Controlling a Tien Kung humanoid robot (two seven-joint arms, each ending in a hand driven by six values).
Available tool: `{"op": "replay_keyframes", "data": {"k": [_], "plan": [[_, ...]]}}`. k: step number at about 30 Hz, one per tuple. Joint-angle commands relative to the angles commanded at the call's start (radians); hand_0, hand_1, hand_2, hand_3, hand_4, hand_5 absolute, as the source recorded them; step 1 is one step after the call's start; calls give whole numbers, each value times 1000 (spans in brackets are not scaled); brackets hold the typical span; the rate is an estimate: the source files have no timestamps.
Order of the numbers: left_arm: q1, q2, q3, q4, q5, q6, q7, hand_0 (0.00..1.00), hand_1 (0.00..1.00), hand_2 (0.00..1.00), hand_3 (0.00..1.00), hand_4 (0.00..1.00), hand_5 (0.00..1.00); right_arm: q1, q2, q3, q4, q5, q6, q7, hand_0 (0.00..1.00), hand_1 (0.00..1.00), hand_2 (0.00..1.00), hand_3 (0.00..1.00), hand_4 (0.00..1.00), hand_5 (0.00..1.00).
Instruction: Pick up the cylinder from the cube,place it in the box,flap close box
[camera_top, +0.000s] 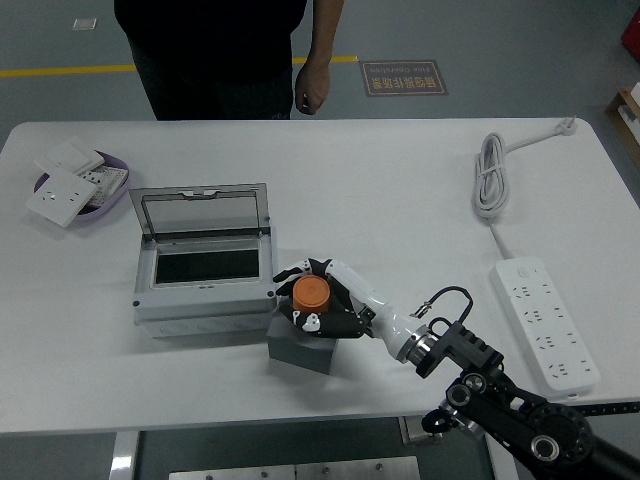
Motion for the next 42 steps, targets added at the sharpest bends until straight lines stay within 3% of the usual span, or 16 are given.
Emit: {"op": "replay_keyframes", "data": {"k": [2, 3, 8, 9, 14, 15, 20, 21, 23, 30, 36, 42], "plan": [[0, 0, 0, 0, -1, 0, -1, 923, 852, 854, 951, 2, 2, 0, 0, 0, 1, 3, -2, 2, 600, 603, 576, 630, 619, 87], [0, 0, 0, 0, 0, 0, -1, 923, 852, 854, 951, 2, 2, 0, 0, 0, 2, 4, -3, 2, 684, 595, 550, 591, 288, 19], [0, -1, 0, 0, 0, 0, -2, 923, 852, 854, 951, 2, 2, 0, 1, 0, 2, 5, -6, 3, 684, 595, 550, 591, 288, 19], [0, -1, 0, 0, -1, 0, -2, 923, 852, 854, 951, 2, 2, 0, 1, 0, 2, 5, -6, 3, 543, 528, 504, 512, 2, 2], [1, -2, 1, 0, -2, 0, -4, 923, 852, 854, 951, 2, 2, -1, 1, -1, 2, 4, -8, 3, 543, 528, 504, 512, 2, 2], [1, -2, 1, 0, -2, 0, -4, 923, 852, 854, 951, 2, 2, -1, 1, -1, 2, 4, -9, 3, 477, 489, 474, 431, 2, 2], [2, -2, 1, 0, -3, 1, -4, 923, 852, 854, 951, 2, 2, -1, 1, -1, 3, 6, -15, 9, 477, 489, 474, 431, 2, 2], [2, -3, 1, 0, -3, 1, -4, 923, 852, 854, 951, 2, 2, 0, 0, 0, 4, 7, -17, 9, 413, 450, 439, 389, 2, 2], [2, -3, 1, 0, -3, 1, -4, 923, 852, 854, 951, 2, 2, 4, 0, 1, 8, 7, -21, 10, 413, 450, 439, 389, 2, 2], [4, -2, 0, 0, -4, 2, -3, 923, 852, 854, 951, 2, 2, 74, 10, -16, 30, -27, -53, -25, 378, 420, 407, 347, 9, 2], [6, 1, -5, 0, 0, 4, 3, 923, 852, 854, 951, 2, 2, 193, 70, -97, -4, -122, -73, -114, 387, 418, 404, 342, 2, 2], [8, 7, -8, 0, 1, 6, 7, 923, 852, 854, 951, 2, 2, 308, 149, -157, -49, -281, -32, -247, 377, 413, 400, 337, 2, 2]]}}
